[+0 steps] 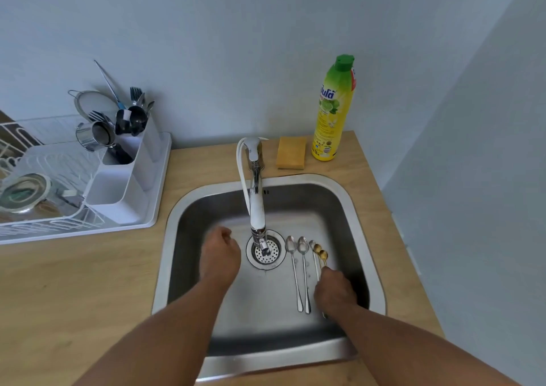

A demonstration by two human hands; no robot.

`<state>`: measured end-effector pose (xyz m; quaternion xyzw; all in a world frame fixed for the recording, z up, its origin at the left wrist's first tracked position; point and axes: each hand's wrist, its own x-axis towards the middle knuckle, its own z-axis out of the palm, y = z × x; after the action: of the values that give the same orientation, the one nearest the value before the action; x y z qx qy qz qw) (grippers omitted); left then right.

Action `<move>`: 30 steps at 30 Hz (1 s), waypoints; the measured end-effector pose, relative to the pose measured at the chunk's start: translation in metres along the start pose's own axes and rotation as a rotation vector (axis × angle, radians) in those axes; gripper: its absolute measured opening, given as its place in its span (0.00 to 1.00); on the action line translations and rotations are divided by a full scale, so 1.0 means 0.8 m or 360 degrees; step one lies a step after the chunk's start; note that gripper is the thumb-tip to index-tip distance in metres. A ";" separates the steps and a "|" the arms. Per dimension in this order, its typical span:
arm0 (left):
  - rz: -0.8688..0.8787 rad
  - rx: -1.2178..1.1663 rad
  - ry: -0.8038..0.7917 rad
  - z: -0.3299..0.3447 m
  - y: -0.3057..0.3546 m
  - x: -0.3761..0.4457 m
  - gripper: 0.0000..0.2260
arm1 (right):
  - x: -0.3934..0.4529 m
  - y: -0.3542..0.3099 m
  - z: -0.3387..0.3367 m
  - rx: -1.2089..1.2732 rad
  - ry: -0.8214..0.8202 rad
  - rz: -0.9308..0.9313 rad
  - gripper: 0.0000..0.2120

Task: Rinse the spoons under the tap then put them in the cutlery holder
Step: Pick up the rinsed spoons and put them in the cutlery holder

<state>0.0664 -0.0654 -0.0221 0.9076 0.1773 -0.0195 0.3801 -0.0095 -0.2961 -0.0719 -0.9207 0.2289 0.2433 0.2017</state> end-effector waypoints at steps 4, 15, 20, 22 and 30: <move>-0.0173 0.0219 -0.0401 0.042 -0.016 -0.037 0.07 | 0.004 -0.002 0.004 -0.0014 0.0013 0.0023 0.09; -0.0155 0.0481 -0.0679 0.125 0.019 -0.063 0.15 | 0.024 -0.010 0.003 -0.0083 0.0028 0.0080 0.09; -0.0217 0.0479 -0.0604 0.138 0.031 -0.056 0.14 | 0.035 -0.020 -0.001 -0.0183 0.0053 0.0116 0.07; -0.0227 0.0493 -0.0623 0.143 0.032 -0.053 0.14 | 0.038 -0.025 -0.001 -0.0232 0.0038 0.0130 0.05; -0.0336 0.0322 -0.0762 0.160 0.032 -0.044 0.13 | 0.050 -0.031 0.001 -0.0137 -0.0130 0.0106 0.07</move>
<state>0.0552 -0.1819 -0.0891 0.8870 0.1732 -0.2905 0.3144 0.0340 -0.2884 -0.0878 -0.9097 0.2405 0.2969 0.1628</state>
